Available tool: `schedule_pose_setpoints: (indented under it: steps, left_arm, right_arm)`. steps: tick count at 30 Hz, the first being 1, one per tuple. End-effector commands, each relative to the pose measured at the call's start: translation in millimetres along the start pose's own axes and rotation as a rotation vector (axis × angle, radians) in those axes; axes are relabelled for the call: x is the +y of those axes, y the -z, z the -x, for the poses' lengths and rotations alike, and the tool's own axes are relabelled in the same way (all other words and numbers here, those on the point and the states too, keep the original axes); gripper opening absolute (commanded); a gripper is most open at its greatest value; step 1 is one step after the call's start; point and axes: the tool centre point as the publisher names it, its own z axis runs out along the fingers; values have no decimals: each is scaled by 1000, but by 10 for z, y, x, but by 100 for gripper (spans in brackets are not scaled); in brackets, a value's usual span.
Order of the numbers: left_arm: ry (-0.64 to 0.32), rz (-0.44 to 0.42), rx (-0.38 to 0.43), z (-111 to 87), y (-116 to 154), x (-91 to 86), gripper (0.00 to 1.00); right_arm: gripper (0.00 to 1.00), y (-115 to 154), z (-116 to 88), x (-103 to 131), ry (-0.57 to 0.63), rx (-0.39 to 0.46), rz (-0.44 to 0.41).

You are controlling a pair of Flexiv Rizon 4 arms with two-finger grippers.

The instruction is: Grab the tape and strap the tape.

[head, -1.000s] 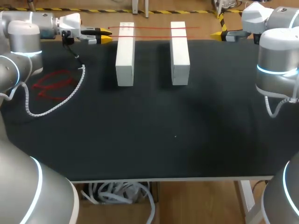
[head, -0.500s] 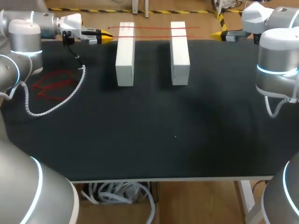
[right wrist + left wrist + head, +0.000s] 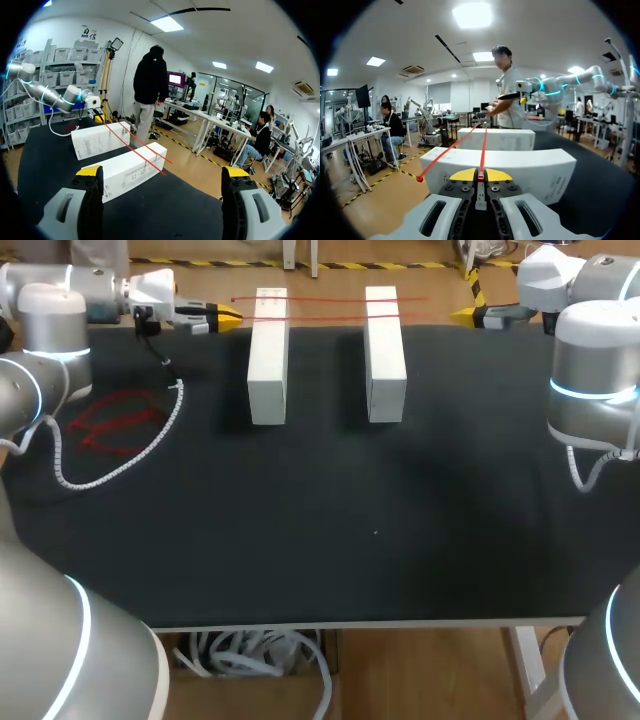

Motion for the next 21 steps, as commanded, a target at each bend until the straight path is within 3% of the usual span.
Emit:
schedule_pose_setpoints:
  steps: [1, 6, 9, 21]
  left_arm:
    - [-4, -16, 409, 33, 25, 6, 0]
    - [-3, -15, 408, -68, 56, -76, 0]
    - [-33, 37, 394, -173, 57, -161, 0]
    - [-60, 12, 301, -498, -157, -719, 0]
  right_arm:
    - [100, 4, 3, -7, 0, 1, 3]
    - [100, 4, 3, -7, 0, 1, 3]
    - [100, 4, 3, -7, 0, 1, 3]
    - [100, 4, 3, -7, 0, 1, 3]
